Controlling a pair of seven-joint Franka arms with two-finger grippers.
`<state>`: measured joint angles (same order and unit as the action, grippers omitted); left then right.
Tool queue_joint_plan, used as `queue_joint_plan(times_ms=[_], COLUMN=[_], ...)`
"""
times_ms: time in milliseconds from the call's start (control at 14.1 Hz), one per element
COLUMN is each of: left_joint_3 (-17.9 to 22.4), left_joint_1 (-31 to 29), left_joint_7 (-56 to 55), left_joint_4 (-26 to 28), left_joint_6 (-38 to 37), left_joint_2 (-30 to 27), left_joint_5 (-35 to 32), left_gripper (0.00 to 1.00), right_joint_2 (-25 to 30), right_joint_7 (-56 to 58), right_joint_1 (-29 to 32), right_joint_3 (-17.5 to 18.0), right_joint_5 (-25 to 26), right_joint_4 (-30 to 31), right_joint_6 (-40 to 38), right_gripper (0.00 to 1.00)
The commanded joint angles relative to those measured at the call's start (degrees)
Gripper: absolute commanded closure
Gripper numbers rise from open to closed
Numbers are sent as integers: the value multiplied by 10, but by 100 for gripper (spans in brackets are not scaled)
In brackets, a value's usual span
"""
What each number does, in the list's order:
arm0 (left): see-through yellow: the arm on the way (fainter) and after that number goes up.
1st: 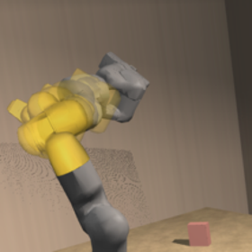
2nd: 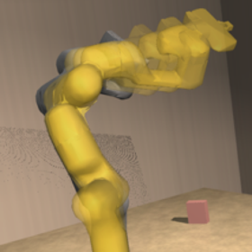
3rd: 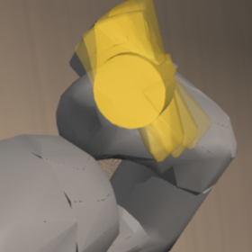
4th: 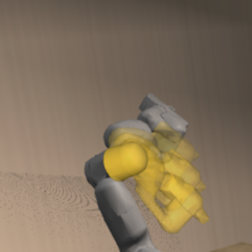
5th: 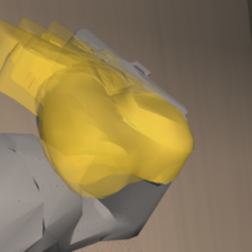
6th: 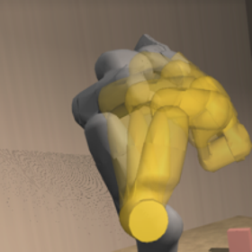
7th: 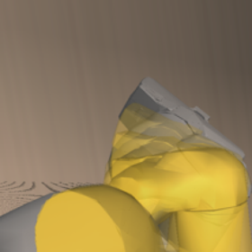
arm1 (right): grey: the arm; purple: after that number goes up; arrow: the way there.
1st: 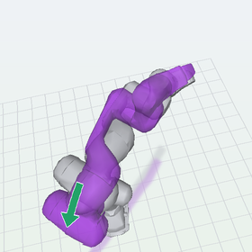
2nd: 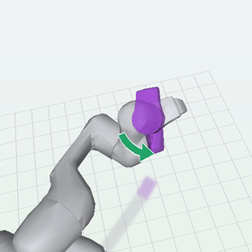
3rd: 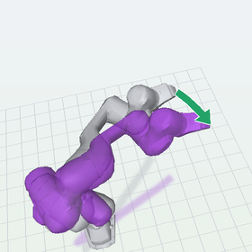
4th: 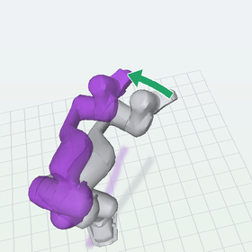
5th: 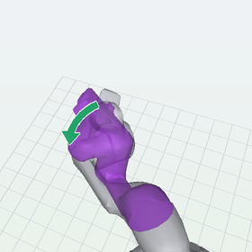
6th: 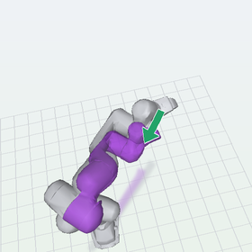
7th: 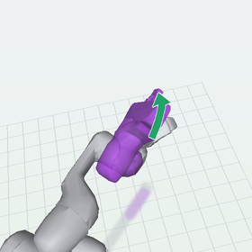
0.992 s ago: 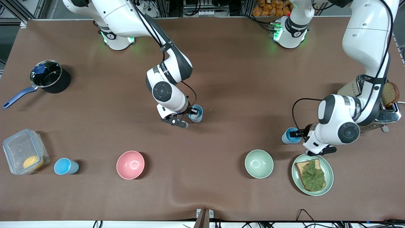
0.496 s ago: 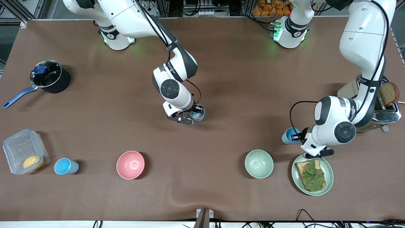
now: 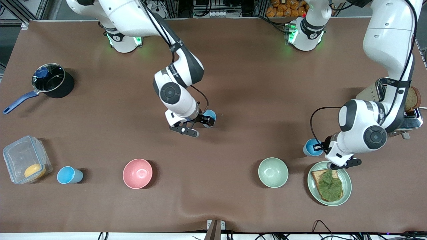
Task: Stack blue cups with both arms
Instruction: 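Lower the blue cup at the table center and open the right gripper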
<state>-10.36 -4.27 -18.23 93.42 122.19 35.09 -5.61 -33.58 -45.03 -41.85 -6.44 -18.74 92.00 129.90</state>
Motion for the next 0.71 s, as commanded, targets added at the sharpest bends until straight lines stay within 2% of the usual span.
queue_joint_plan(times_ms=[0, 212, 425, 496, 638], left_joint_3=[0, 4, -15, -21, -21], left_joint_1=[-10, -20, -73, -72, -80], left_joint_7=[-8, 0, 15, -3, -9], left_joint_4=[9, 6, 4, -7, -6], left_joint_6=[2, 2, 3, 3, -5], left_joint_2=[-22, -21, -48, -49, -70], left_joint_5=[10, 10, 10, 15, 14], left_gripper=[100, 100, 100, 100, 100], right_joint_2=[43, 45, 51, 52, 60], right_joint_7=[2, 24, 91, 113, 189], right_joint_1=[6, 24, 36, 38, 39], right_joint_3=[-19, -38, -64, -76, -116], right_joint_5=[5, 6, 5, 5, 4], right_joint_4=[-23, -110, -144, -149, -152], right_joint_6=[-68, -206, -252, -255, -256], right_gripper=[0, 0, 0, 0, 0])
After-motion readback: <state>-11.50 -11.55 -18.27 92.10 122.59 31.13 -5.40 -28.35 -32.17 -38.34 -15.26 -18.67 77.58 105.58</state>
